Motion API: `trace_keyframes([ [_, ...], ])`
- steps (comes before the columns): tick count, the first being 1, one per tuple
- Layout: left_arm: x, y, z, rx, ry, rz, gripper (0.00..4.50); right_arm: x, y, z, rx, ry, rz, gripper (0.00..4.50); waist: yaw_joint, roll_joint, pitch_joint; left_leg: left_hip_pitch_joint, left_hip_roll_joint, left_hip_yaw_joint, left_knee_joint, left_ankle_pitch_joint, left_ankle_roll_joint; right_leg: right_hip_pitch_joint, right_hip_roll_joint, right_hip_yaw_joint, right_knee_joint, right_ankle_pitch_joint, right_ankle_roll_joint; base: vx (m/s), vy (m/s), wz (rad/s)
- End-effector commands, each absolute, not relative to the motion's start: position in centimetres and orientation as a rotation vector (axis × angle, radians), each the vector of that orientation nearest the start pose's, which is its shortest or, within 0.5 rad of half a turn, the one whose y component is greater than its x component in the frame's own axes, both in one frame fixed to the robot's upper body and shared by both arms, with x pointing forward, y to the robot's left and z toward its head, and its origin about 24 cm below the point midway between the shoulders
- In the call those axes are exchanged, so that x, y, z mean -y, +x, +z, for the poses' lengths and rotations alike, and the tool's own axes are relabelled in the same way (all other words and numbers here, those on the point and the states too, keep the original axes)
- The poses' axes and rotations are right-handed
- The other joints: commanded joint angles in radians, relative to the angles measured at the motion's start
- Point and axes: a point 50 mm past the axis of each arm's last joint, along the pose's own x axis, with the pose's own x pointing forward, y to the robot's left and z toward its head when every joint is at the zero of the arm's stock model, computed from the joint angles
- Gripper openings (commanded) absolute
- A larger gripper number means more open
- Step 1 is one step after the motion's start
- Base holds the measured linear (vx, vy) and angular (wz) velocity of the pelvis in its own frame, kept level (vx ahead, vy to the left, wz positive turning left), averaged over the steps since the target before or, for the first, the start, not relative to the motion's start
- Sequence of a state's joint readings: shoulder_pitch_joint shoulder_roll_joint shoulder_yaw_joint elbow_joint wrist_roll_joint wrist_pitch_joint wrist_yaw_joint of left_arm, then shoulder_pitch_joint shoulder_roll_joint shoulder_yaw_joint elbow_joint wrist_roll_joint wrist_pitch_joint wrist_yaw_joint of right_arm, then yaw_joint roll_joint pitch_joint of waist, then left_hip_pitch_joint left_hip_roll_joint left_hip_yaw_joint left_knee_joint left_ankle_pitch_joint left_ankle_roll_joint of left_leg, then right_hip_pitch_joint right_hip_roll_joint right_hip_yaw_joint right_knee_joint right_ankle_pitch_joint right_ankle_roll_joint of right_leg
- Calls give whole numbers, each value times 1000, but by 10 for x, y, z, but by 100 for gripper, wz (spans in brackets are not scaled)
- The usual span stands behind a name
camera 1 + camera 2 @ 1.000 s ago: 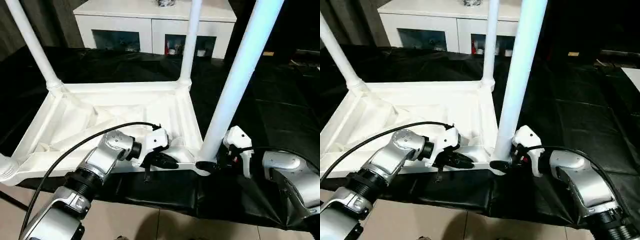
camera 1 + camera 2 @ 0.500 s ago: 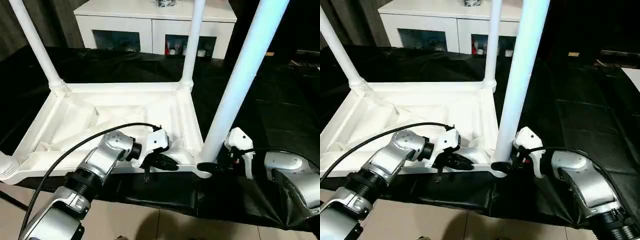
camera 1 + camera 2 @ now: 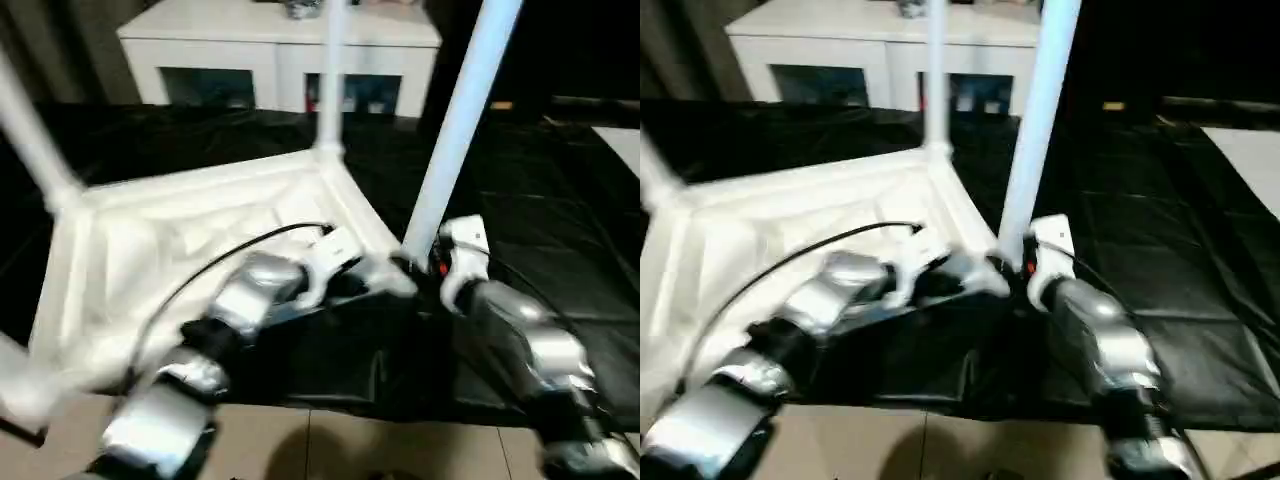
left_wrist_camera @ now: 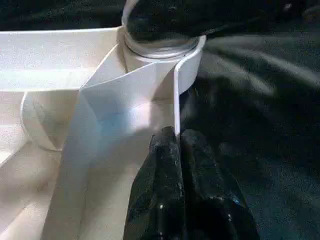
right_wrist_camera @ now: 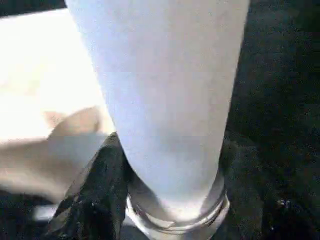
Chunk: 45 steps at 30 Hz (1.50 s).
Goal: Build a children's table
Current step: Rotate leg to tighten
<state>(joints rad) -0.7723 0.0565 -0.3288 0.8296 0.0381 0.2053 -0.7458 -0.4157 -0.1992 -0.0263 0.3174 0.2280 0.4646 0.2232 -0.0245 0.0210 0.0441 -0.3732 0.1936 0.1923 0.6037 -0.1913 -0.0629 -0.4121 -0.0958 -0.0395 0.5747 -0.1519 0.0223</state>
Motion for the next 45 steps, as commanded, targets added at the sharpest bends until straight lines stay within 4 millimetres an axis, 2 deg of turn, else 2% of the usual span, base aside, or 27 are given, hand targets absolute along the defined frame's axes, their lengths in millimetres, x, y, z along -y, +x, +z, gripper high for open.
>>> trace_keyframes([
  [1, -41, 359, 69, -352, 339, -917, 0, 182, 316, 11, -544, 92, -7, 235, -1, -10, -65, 5, 12, -16, -80, -316, 8, 36, -28, 11, -84, -425, -173, 0, 0, 0],
  [2, -41, 359, 69, -352, 339, -917, 0, 182, 316, 11, -544, 92, -7, 234, -2, -9, -66, 7, 11, -14, -79, -311, 9, 35, -28, 13, -83, -415, -178, 0, 0, 0],
  [3, -32, 362, 70, -341, 359, -870, 0, 173, 320, 8, -557, 123, -88, 233, 2, -9, -66, 8, 11, -14, -79, -299, 15, 37, -27, 13, -82, -389, -186, 0, 0, 0],
  [4, -23, 362, 71, -331, 366, -844, 0, 164, 323, 7, -564, 147, -135, 233, 0, -5, -67, 9, 10, -11, -77, -289, 14, 33, -28, 15, -82, -367, -196, 0, 0, 0],
  [6, -9, 362, 74, -299, 404, -837, 0, 149, 330, 9, -536, 154, -189, 233, 2, -3, -68, 9, 10, -13, -78, -281, 9, 38, -27, 13, -79, -342, -197, 0, 0, 0],
  [8, -6, 361, 74, -290, 409, -847, 0, 145, 334, 13, -513, 147, -193, 232, 3, -3, -68, 8, 11, -12, -79, -278, 14, 41, -26, 13, -77, -316, -201, 0, 0, 0],
  [11, -5, 360, 72, -282, 419, -876, 0, 138, 342, 24, -451, 140, -131, 232, 6, -1, -72, 7, 12, -11, -77, -252, 35, 47, -27, 14, -67, -224, -225, 0, 0, 0],
  [13, -10, 360, 69, -291, 421, -895, 0, 140, 345, 37, -362, 78, -54, 288, 8, -2, -73, 4, 14, -11, -76, -232, 50, 53, -28, 14, -61, -178, -242, 0, 0, 0],
  [14, -15, 360, 67, -292, 429, -911, 0, 149, 343, 45, -308, 72, -41, 302, 12, -4, -76, 2, 13, -10, -73, -200, 65, 58, -28, 15, -57, -134, -250, 0, 0, 0],
  [17, -19, 360, 65, -294, 430, -923, 0, 161, 341, 50, -268, 42, -39, 313, 16, -4, -81, -2, 14, -8, -66, -124, 106, 61, -30, 16, -43, -25, -282, 0, 0, 0],
  [18, -20, 359, 64, -292, 429, -933, 0, 165, 340, 51, -259, 22, -31, 342, 18, -6, -78, -1, 15, -7, -65, -120, 119, 60, -30, 15, -44, -28, -293, 0, 0, 0],
  [20, -23, 359, 62, -293, 437, -942, 0, 173, 335, 54, -245, -1, 28, 346, 22, -7, -76, 3, 17, -4, -66, -151, 124, 58, -31, 16, -50, -73, -294, 0, 0, 0],
  [22, -27, 359, 60, -296, 443, -949, 0, 180, 328, 56, -244, -42, 118, 346, 28, -9, -72, 3, 19, -5, -68, -183, 115, 60, -30, 16, -56, -138, -275, 0, 0, 0],
  [23, -30, 358, 59, -294, 451, -961, 0, 186, 318, 57, -250, -85, 219, 346, 31, -8, -71, 5, 19, -4, -68, -188, 116, 59, -29, 17, -58, -144, -269, 0, 0, 0],
  [24, -34, 358, 57, -294, 457, -972, 0, 196, 296, 58, -275, -127, 405, 346, 38, -9, -67, 2, 21, -7, -71, -205, 119, 63, -30, 18, -60, -162, -246, 0, 0, 0],
  [26, -35, 358, 57, -294, 459, -976, 0, 200, 288, 59, -281, -139, 463, 346, 41, -10, -68, 4, 24, -7, -70, -214, 127, 63, -30, 20, -60, -156, -242, 0, 0, 0],
  [27, -38, 358, 56, -293, 464, -984, 0, 206, 271, 59, -299, -172, 568, 346, 38, -13, -66, -4, 21, -8, -71, -218, 129, 64, -31, 18, -61, -173, -239, 0, 0, 0],
  [28, -40, 358, 57, -285, 472, -995, 0, 210, 259, 58, -320, -198, 641, 346, 37, -10, -65, -4, 21, -9, -71, -236, 127, 63, -32, 17, -66, -214, -229, 0, 0, 0],
  [29, -40, 358, 57, -285, 472, -996, 0, 210, 259, 58, -321, -200, 645, 346, 36, -12, -64, -3, 22, -9, -71, -247, 127, 61, -32, 17, -70, -236, -224, 0, 0, 0],
  [30, -42, 358, 57, -285, 479, -1012, 0, 214, 243, 54, -374, -223, 729, 346, 30, -12, -63, -7, 22, -10, -72, -257, 122, 58, -32, 15, -72, -281, -220, 0, 0, 0],
  [31, -42, 358, 57, -285, 479, -1014, 0, 215, 242, 54, -377, -224, 734, 346, 31, -11, -63, -9, 20, -10, -72, -262, 119, 60, -32, 13, -75, -308, -211, 0, 0, 0],
  [32, -41, 356, 57, -270, 484, -1061, 0, 217, 233, 50, -415, -246, 771, 346, 34, -14, -61, 0, 24, -8, -70, -276, 116, 49, -31, 15, -81, -346, -200, 0, 0, 0],
  [35, -40, 352, 58, -246, 491, -1137, 0, 213, 230, 48, -429, -249, 770, 346, 33, -12, -61, -5, 23, -10, -72, -272, 110, 46, -30, 14, -83, -360, -201, 0, 0, 0],
  [37, -40, 350, 57, -245, 501, -1169, 0, 209, 232, 48, -423, -238, 760, 346, 34, -10, -62, 3, 25, -9, -72, -285, 102, 39, -30, 15, -83, -353, -208, 0, 0, 0],
  [41, -33, 346, 63, -171, 517, -1243, 0, 189, 237, 50, -382, -218, 778, 346, 37, -10, -62, 1, 27, -10, -75, -279, 100, 42, -31, 15, -78, -321, -220, 0, 0, 0],
  [44, -27, 343, 67, -121, 506, -1279, 0, 184, 238, 50, -374, -218, 784, 346, 44, -8, -64, 5, 29, -8, -74, -264, 96, 41, -32, 18, -74, -289, -230, 0, 0, 0],
  [45, -19, 340, 72, -64, 485, -1321, 0, 179, 238, 50, -368, -221, 799, 346, 54, -11, -65, 3, 29, -8, -74, -239, 100, 44, -33, 19, -69, -259, -234, 0, 0, 0],
])
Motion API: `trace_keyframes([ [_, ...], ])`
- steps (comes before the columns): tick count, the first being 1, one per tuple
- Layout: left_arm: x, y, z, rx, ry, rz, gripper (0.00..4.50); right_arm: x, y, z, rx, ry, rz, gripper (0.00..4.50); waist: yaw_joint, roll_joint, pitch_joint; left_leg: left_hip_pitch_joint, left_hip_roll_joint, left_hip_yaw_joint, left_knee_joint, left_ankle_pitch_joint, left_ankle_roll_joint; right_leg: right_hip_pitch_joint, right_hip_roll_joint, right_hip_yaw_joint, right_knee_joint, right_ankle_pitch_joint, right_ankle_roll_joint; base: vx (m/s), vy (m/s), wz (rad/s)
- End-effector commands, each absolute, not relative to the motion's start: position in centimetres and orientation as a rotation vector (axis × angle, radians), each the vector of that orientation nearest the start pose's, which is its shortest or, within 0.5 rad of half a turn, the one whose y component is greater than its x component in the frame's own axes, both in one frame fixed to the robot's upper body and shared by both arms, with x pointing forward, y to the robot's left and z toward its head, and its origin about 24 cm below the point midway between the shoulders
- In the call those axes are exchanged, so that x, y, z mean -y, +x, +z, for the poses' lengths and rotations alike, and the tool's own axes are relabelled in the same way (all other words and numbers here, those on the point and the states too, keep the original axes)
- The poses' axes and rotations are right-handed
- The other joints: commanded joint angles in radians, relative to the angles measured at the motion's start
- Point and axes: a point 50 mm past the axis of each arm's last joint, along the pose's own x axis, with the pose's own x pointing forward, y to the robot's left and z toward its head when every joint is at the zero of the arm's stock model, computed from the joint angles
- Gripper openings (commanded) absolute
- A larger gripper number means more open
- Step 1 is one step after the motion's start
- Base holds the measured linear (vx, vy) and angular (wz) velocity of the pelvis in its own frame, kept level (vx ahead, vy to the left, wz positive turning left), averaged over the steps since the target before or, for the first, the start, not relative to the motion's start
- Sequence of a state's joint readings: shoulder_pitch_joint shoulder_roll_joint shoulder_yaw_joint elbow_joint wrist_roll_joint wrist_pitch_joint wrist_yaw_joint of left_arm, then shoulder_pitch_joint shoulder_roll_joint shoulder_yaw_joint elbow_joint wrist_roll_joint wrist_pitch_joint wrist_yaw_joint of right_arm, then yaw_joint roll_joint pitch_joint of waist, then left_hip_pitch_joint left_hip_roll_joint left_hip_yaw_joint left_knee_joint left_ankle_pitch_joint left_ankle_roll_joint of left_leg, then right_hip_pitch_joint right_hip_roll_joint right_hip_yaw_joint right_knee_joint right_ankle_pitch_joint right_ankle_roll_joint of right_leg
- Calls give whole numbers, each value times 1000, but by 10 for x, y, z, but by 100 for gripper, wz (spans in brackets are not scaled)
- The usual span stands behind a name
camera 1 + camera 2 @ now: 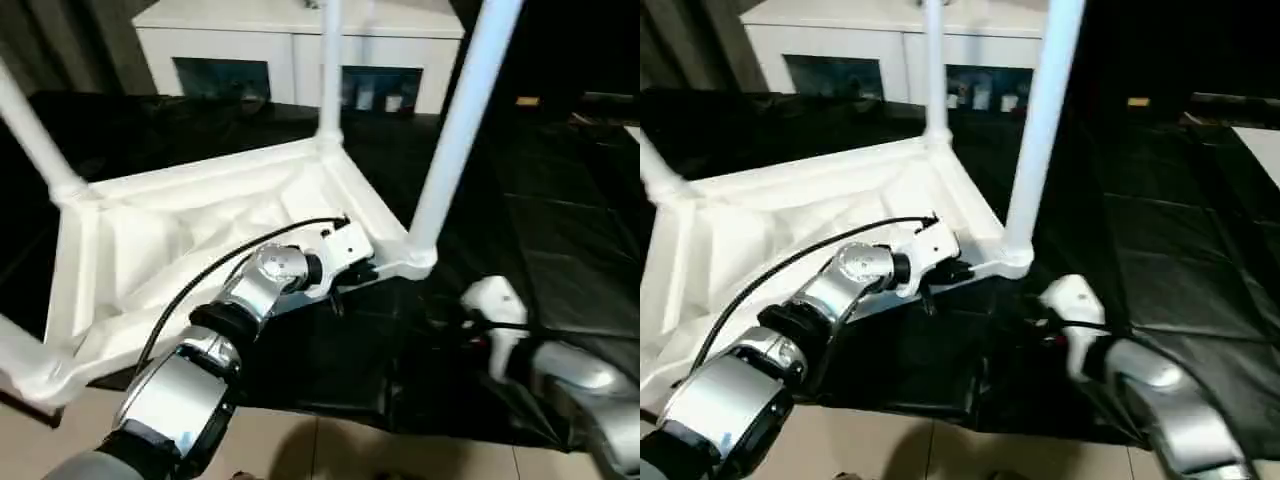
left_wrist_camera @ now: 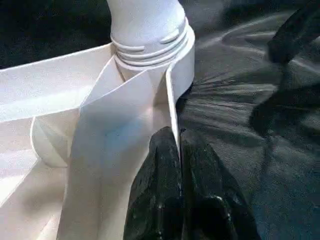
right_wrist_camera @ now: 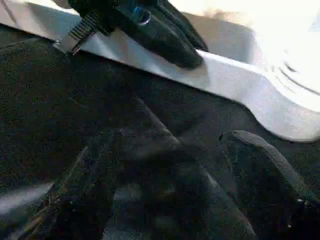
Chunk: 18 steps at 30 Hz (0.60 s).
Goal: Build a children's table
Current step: Rotate leg to tighten
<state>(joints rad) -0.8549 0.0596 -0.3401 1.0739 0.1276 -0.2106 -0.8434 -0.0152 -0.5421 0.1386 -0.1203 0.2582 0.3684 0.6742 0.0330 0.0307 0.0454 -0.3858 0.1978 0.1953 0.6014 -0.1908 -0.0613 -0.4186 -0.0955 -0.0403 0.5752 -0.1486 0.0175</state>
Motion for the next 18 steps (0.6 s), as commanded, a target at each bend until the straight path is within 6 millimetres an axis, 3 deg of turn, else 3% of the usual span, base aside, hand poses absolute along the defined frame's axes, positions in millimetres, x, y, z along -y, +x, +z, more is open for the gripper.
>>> trace_keyframes([
  [1, -15, 338, 74, -32, 474, -1332, 0, 176, 237, 50, -365, -215, 810, 346, 0, -20, -67, 16, 26, -10, -71, -233, 99, 50, -34, 21, -68, -250, -231, 0, 0, 0],
  [4, -9, 337, 79, 22, 462, -1321, 0, 172, 236, 51, -359, -216, 830, 346, 8, -25, -68, 15, 27, -8, -69, -207, 110, 53, -36, 22, -61, -215, -236, 0, 0, 0],
  [7, -9, 340, 81, 25, 414, -1274, 0, 169, 237, 53, -351, -211, 826, 346, 17, -25, -66, 16, 26, -7, -69, -207, 111, 52, -38, 22, -63, -250, -222, 0, 0, 0],
  [10, -18, 342, 84, -1, 314, -1273, 54, 168, 240, 57, -324, -214, 815, 346, 21, -26, -65, 13, 25, -8, -71, -208, 100, 55, -42, 22, -63, -284, -216, 0, 0, 0],
  [12, -25, 342, 87, 21, 295, -1250, 64, 168, 244, 61, -307, -203, 799, 346, 21, -23, -67, 16, 29, -9, -72, -211, 96, 51, -41, 21, -62, -269, -226, 0, 0, 0],
  [15, -33, 341, 90, 30, 275, -1223, 91, 168, 248, 65, -287, -199, 784, 346, 13, -27, -62, 11, 27, -8, -74, -221, 98, 53, -38, 20, -59, -266, -225, 0, 0, 0],
  [16, -42, 340, 91, 31, 251, -1189, 97, 167, 252, 69, -267, -195, 773, 346, 11, -22, -63, 12, 27, -10, -75, -223, 93, 55, -39, 20, -60, -279, -215, 0, 0, 0],
  [18, -51, 338, 92, 38, 251, -1150, 100, 166, 255, 73, -252, -190, 765, 346, -1, -22, -65, 8, 25, -9, -73, -203, 95, 55, -34, 21, -59, -260, -212, 0, 0, 0],
])
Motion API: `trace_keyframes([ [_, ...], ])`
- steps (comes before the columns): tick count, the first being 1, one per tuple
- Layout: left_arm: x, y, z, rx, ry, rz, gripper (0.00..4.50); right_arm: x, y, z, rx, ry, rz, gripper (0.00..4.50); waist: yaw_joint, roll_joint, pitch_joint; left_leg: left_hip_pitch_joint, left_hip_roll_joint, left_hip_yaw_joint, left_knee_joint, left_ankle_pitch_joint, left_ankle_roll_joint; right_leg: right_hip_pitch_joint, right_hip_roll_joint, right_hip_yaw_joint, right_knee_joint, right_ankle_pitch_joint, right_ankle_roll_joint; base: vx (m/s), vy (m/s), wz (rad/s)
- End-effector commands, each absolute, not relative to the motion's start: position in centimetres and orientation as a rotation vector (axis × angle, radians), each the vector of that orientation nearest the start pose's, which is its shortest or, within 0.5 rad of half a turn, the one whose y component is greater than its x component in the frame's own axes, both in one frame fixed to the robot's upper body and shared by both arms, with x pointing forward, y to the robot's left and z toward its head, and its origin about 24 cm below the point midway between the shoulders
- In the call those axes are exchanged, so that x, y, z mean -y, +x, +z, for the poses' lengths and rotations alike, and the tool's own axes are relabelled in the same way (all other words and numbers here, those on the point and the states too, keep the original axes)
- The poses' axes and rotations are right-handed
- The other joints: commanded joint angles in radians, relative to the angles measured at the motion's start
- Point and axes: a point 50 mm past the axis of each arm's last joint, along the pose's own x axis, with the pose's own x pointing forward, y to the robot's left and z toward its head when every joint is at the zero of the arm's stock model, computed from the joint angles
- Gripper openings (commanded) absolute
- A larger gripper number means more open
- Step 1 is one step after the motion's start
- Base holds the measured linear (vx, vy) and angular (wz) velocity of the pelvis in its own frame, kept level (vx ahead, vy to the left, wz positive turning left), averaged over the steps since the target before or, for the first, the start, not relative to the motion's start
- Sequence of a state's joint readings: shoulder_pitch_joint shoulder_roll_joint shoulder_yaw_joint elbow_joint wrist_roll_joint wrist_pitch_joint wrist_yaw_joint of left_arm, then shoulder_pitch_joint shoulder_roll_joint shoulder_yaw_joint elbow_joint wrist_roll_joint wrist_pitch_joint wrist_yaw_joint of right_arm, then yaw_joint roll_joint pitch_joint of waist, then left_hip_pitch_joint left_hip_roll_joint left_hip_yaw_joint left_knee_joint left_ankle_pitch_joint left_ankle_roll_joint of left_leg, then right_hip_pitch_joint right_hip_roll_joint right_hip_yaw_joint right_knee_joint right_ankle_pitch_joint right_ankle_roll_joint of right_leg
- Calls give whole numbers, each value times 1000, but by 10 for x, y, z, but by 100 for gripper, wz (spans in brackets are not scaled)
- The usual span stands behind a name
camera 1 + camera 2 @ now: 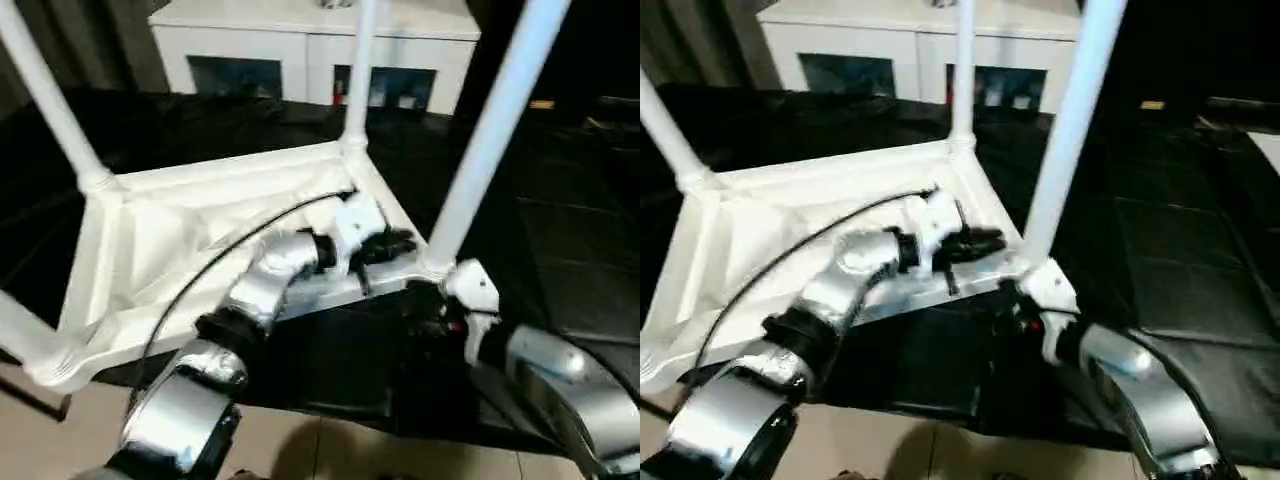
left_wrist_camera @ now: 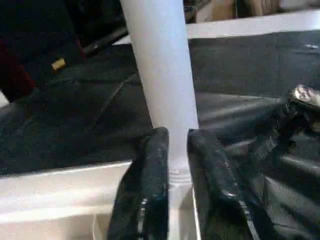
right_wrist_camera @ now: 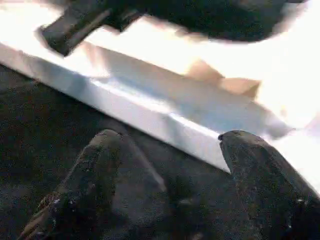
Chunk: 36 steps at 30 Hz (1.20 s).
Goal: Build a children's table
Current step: Rotate leg to tighten, then rotate table base
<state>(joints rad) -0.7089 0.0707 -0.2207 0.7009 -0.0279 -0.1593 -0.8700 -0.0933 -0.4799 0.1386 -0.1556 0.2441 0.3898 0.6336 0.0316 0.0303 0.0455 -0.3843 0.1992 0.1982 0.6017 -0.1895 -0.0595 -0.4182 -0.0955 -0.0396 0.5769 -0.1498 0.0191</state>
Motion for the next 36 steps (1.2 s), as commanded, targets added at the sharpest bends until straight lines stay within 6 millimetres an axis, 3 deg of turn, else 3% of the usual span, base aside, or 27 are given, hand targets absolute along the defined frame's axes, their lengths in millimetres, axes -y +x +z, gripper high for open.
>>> trace_keyframes([
  [1, -63, 335, 94, 31, 221, -1101, 105, 165, 258, 76, -232, -189, 749, 346, 0, -20, -66, 10, 25, -11, -72, -205, 90, 53, -34, 21, -58, -252, -217, 0, 0, 0],
  [2, -74, 327, 95, 11, 187, -1078, 105, 163, 262, 79, -216, -184, 730, 346, -6, -20, -65, 4, 25, -12, -75, -193, 90, 56, -34, 20, -56, -245, -222, 0, 0, 0],
  [5, -89, 311, 94, -46, 155, -1088, 137, 160, 267, 82, -195, -169, 718, 346, -12, -14, -63, 15, 31, -10, -76, -203, 74, 46, -29, 21, -58, -261, -232, 0, 0, 0],
  [6, -99, 298, 91, -113, 166, -1130, 137, 156, 269, 85, -186, -160, 721, 346, -12, -17, -62, 18, 32, -8, -76, -212, 68, 44, -27, 21, -57, -267, -230, 0, 0, 0],
  [7, -99, 296, 90, -120, 168, -1134, 141, 156, 270, 85, -186, -159, 722, 346, -9, -11, -61, 20, 35, -12, -81, -223, 58, 45, -31, 22, -53, -276, -229, 0, 0, 0],
  [8, -109, 284, 87, -190, 199, -1180, 141, 152, 272, 86, -179, -156, 731, 346, -12, -11, -57, 18, 33, -9, -84, -236, 54, 41, -25, 21, -57, -296, -221, 0, 0, 0],
  [11, -120, 270, 84, -272, 230, -1219, 141, 147, 274, 87, -171, -157, 745, 346, -12, -3, -55, 31, 31, -8, -86, -284, 19, 31, -20, 24, -62, -328, -193, 0, 0, 0],
  [14, -139, 254, 85, -387, 265, -1206, 141, 141, 286, 90, -150, -171, 714, 346, -11, 0, -56, 25, 27, -11, -91, -285, -6, 37, -20, 24, -53, -301, -189, 0, 0, 0],
  [16, -147, 248, 85, -441, 294, -1171, 141, 140, 295, 92, -140, -177, 655, 346, -14, -3, -54, 30, 26, -8, -89, -295, -17, 32, -18, 26, -55, -313, -185, 0, 0, 0],
  [21, -166, 245, 81, -548, 383, -1024, 141, 145, 312, 96, -131, -170, 530, 346, -20, 1, -53, 31, 20, -9, -87, -303, -31, 30, -15, 26, -57, -336, -168, 0, 0, 0],
  [24, -190, 246, 77, -650, 448, -785, 141, 160, 327, 102, -124, -142, 376, 346, -20, 2, -55, 30, 18, -11, -87, -302, -40, 33, -14, 24, -55, -341, -156, 0, 0, 0],
  [25, -191, 245, 77, -658, 453, -777, 141, 162, 327, 102, -124, -142, 365, 346, -17, 2, -57, 36, 18, -10, -85, -300, -41, 29, -13, 24, -56, -335, -155, 0, 0, 0],
  [28, -200, 241, 75, -693, 518, -719, 141, 178, 335, 103, -124, -118, 230, 346, -10, 1, -58, 37, 17, -7, -83, -289, -37, 26, -11, 25, -57, -324, -153, 0, 0, 0],
  [33, -198, 257, 79, -586, 522, -605, 141, 204, 342, 104, -129, -111, 71, 346, -1, 2, -62, 39, 15, -3, -78, -264, -41, 25, -8, 25, -53, -268, -163, 0, 0, 0],
  [36, -190, 264, 82, -536, 519, -582, 141, 224, 344, 106, -130, -122, -17, 346, 1, 0, -67, 31, 12, -5, -75, -224, -34, 36, -10, 23, -47, -234, -157, 0, 0, 0],
])
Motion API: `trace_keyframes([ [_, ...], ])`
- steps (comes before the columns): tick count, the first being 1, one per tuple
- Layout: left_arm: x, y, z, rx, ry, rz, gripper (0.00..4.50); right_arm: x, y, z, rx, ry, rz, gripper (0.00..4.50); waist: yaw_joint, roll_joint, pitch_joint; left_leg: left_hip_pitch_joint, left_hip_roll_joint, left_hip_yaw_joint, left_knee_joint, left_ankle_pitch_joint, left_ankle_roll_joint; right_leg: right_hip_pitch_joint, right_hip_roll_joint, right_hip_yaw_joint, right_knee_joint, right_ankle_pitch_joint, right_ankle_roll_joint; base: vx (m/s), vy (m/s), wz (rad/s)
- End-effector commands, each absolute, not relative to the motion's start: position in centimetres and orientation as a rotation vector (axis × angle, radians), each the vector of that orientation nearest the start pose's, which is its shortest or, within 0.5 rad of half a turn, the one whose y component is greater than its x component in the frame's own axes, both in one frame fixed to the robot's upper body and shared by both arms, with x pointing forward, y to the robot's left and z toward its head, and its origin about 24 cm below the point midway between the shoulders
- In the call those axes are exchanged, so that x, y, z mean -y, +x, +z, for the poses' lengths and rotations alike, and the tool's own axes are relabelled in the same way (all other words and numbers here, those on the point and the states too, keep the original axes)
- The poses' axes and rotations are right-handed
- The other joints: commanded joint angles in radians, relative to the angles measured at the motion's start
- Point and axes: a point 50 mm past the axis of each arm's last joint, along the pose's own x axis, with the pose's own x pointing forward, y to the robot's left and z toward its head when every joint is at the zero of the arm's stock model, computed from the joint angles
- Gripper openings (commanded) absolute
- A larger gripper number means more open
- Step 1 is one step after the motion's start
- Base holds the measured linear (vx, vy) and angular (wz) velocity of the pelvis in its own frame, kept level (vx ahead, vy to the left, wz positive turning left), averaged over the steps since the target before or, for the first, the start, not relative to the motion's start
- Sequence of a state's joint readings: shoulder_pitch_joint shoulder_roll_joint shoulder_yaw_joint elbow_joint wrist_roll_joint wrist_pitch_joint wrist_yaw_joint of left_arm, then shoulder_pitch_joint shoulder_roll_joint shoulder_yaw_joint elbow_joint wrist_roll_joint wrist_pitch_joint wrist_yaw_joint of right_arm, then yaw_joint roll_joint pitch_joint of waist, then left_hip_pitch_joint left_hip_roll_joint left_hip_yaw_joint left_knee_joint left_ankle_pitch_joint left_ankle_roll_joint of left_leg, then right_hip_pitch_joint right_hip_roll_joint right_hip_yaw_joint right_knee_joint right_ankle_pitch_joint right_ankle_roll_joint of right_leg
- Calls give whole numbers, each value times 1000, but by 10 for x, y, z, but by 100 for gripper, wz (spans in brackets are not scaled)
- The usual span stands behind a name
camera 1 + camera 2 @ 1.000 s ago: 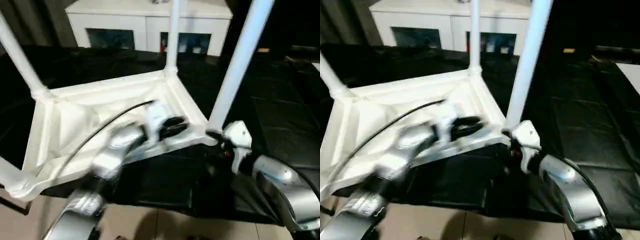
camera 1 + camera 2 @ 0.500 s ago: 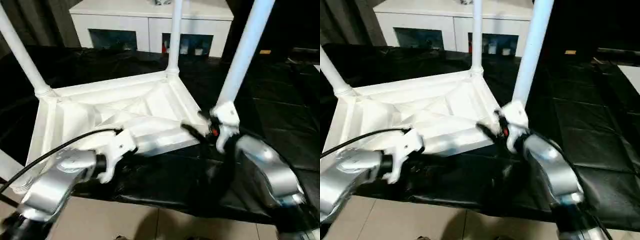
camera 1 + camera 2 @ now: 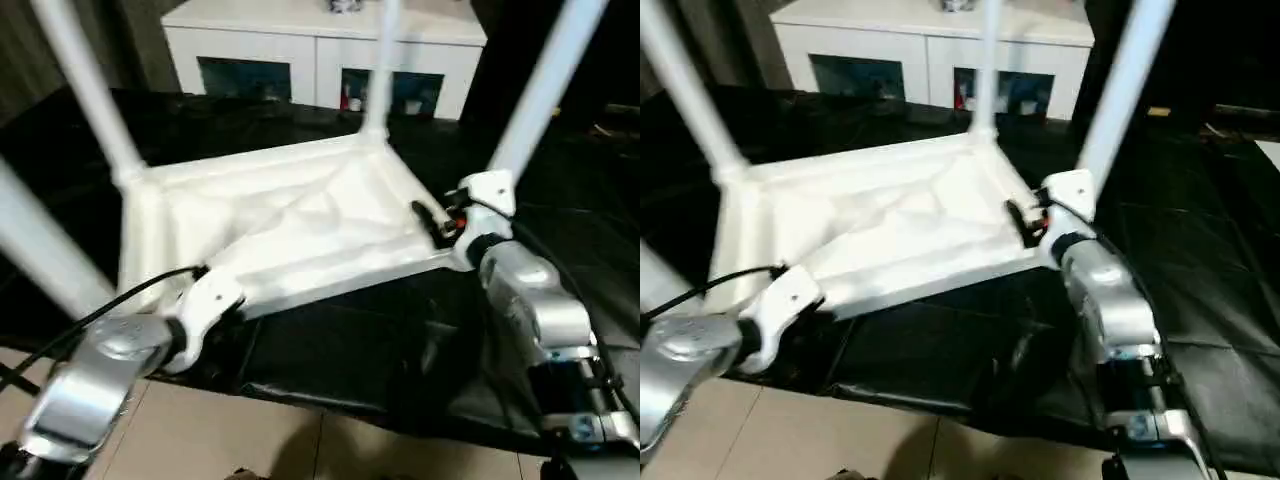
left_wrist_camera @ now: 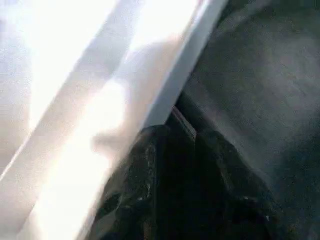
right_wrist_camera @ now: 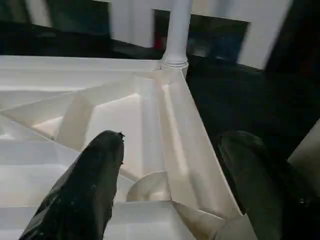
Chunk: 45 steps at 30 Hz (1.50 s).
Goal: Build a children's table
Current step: Rotate table base
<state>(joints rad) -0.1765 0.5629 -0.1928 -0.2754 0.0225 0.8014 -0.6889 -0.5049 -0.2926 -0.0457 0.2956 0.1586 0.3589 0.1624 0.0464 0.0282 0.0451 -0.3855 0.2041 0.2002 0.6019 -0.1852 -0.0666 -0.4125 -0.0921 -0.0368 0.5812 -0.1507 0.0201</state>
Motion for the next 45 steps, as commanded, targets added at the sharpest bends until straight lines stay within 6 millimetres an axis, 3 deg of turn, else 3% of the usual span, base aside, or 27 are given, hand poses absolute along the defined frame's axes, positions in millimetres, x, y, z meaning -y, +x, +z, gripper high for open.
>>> trace_keyframes([
  [1, -189, 264, 82, -530, 520, -583, 141, 226, 344, 107, -130, -125, -25, 346, -11, 1, -66, 30, 6, -6, -75, -217, -23, 32, -14, 20, -51, -229, -155, 0, 0, 0],
  [7, -178, 269, 83, -469, 511, -584, 141, 250, 342, 108, -132, -145, -116, 346, -7, -1, -72, 23, 3, -7, -68, -159, -7, 42, -14, 17, -42, -170, -163, 0, 0, 0],
  [12, -167, 266, 85, -417, 458, -641, 141, 266, 339, 108, -134, -165, -164, 346, -19, -3, -71, 19, 2, -4, -63, -170, 18, 43, -14, 15, -45, -177, -187, 0, 0, 0],
  [17, -162, 257, 94, -319, 354, -783, 141, 258, 341, 109, -128, -158, -128, 346, -22, -4, -68, 22, 5, -5, -66, -216, 15, 37, -14, 14, -52, -247, -182, 0, 0, 0],
  [19, -165, 241, 99, -306, 202, -901, 141, 234, 342, 107, -116, -160, -4, 346, -24, -8, -67, 21, 6, -5, -67, -233, 12, 35, -14, 14, -50, -261, -185, 0, 0, 0],
  [20, -165, 240, 99, -306, 200, -904, 141, 234, 342, 107, -116, -160, -2, 346, -24, -7, -66, 19, 6, -5, -68, -233, 12, 36, -16, 14, -49, -262, -186, 0, 0, 0],
  [25, -193, 221, 93, -424, 78, -967, 141, 199, 340, 103, -95, -139, 200, 346, -37, -9, -59, 22, 6, -6, -71, -289, 14, 26, -12, 16, -56, -351, -157, 0, 0, 0],
  [29, -214, 217, 86, -490, 111, -927, 141, 189, 337, 102, -88, -140, 267, 346, -45, -2, -56, 26, 7, -10, -76, -323, 1, 22, -10, 16, -60, -394, -138, 0, 0, 0],
  [30, -224, 216, 86, -507, 101, -898, 170, 185, 334, 101, -88, -140, 297, 346, -42, -2, -55, 32, 8, -10, -76, -343, -5, 17, -9, 17, -62, -403, -141, 0, 0, 0],
  [31, -226, 216, 86, -509, 100, -894, 170, 185, 334, 101, -88, -140, 300, 346, -44, 0, -53, 29, 9, -13, -80, -355, -10, 19, -10, 17, -61, -411, -139, 0, 0, 0],
  [33, -250, 214, 86, -539, 70, -813, 176, 179, 327, 97, -97, -157, 337, 346, -44, 0, -53, 31, 9, -13, -81, -367, -17, 18, -10, 18, -62, -409, -136, 0, 0, 0],
  [35, -250, 214, 86, -539, 70, -813, 182, 179, 327, 97, -97, -157, 337, 346, -44, 0, -54, 30, 7, -13, -81, -369, -21, 19, -11, 19, -62, -411, -132, 0, 0, 0],
  [36, -276, 211, 86, -556, 58, -720, 210, 180, 321, 91, -114, -163, 322, 346, -46, 0, -55, 28, 8, -16, -83, -369, -23, 22, -12, 18, -61, -404, -134, 0, 0, 0],
  [37, -290, 210, 88, -539, 42, -670, 215, 183, 318, 86, -126, -163, 297, 346, -45, 3, -54, 31, 5, -12, -81, -371, -21, 15, -11, 20, -66, -402, -132, 0, 0, 0],
  [39, -301, 211, 93, -495, 18, -626, 232, 189, 314, 82, -148, -160, 257, 346, -46, 2, -57, 30, 6, -17, -84, -372, -23, 20, -11, 19, -62, -393, -135, 0, 0, 0],
  [41, -301, 211, 93, -495, 18, -626, 232, 189, 314, 82, -148, -160, 257, 346, -45, 2, -56, 32, 8, -17, -86, -373, -24, 19, -11, 20, -61, -373, -146, 0, 0, 0],
  [42, -306, 214, 99, -436, 7, -599, 259, 195, 312, 78, -169, -167, 220, 346, -45, 3, -57, 33, 10, -17, -86, -379, -23, 19, -12, 20, -59, -359, -155, 0, 0, 0],
  [44, -306, 218, 106, -375, -6, -594, 259, 206, 310, 72, -211, -181, 146, 346, -42, 5, -56, 38, 8, -13, -84, -377, -27, 15, -11, 22, -59, -347, -168, 0, 0, 0],
  [45, -304, 222, 110, -332, -10, -599, 284, 217, 308, 66, -250, -196, 75, 346, -40, 1, -56, 35, 8, -13, -85, -365, -30, 20, -11, 22, -57, -332, -170, 0, 0, 0],
])
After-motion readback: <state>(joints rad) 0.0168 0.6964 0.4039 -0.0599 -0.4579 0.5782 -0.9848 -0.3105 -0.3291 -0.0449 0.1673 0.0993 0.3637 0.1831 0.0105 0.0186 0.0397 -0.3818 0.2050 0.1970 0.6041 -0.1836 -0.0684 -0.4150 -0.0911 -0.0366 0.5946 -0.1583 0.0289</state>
